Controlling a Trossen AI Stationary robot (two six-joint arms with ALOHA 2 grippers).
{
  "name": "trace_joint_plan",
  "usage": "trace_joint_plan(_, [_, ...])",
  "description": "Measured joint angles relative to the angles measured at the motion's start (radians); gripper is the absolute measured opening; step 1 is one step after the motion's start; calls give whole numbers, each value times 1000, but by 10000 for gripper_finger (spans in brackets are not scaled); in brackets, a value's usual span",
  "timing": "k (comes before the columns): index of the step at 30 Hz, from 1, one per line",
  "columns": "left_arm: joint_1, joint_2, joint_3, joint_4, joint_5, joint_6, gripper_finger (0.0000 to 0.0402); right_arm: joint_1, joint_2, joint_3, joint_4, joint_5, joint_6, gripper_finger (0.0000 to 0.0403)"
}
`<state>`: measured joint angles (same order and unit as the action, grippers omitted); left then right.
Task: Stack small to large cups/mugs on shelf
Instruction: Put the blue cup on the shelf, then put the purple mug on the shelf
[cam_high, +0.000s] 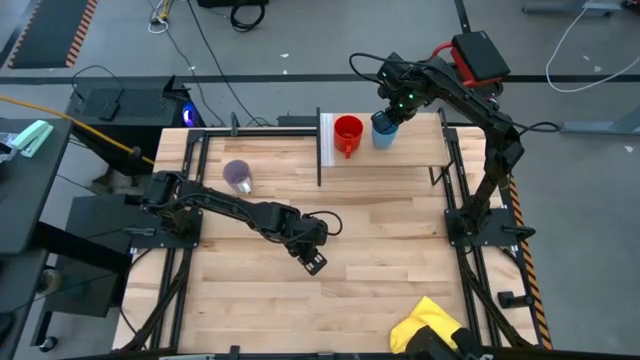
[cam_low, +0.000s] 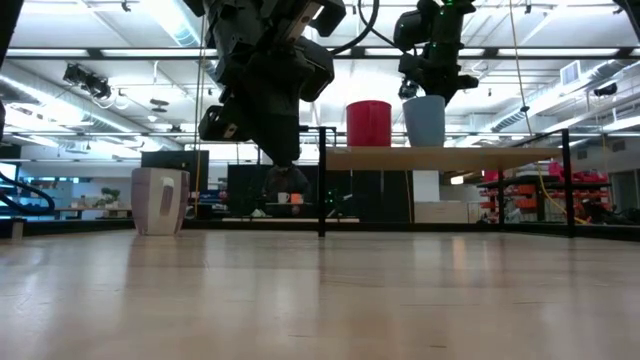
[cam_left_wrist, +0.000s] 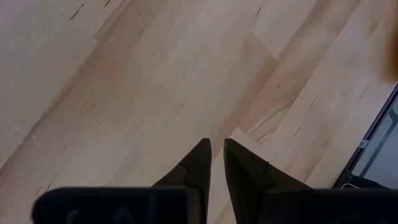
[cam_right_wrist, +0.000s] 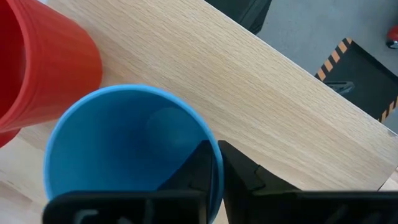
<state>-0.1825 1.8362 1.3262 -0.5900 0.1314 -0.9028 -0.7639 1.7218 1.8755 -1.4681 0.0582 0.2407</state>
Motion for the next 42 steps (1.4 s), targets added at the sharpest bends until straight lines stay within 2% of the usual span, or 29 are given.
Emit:
trace_joint_plan(19, [0,0,0,0,0,0,44,0,-21,11,-9,11,33,85])
trace_joint_plan(29, [0,0,0,0,-7,0,47,1,-122,11,-48,26,70,102])
trace_joint_plan(34, [0,0,0,0,-24,0,42,13,-222,11,-57,-12,137,103])
trace_joint_plan(38, [0,0,0,0,-52,0,40,80,-322,11,-58,-64,197,103])
trace_joint_plan(42, [0,0,0,0,-84,0,40,234,-420,12,-53,-58,251,103])
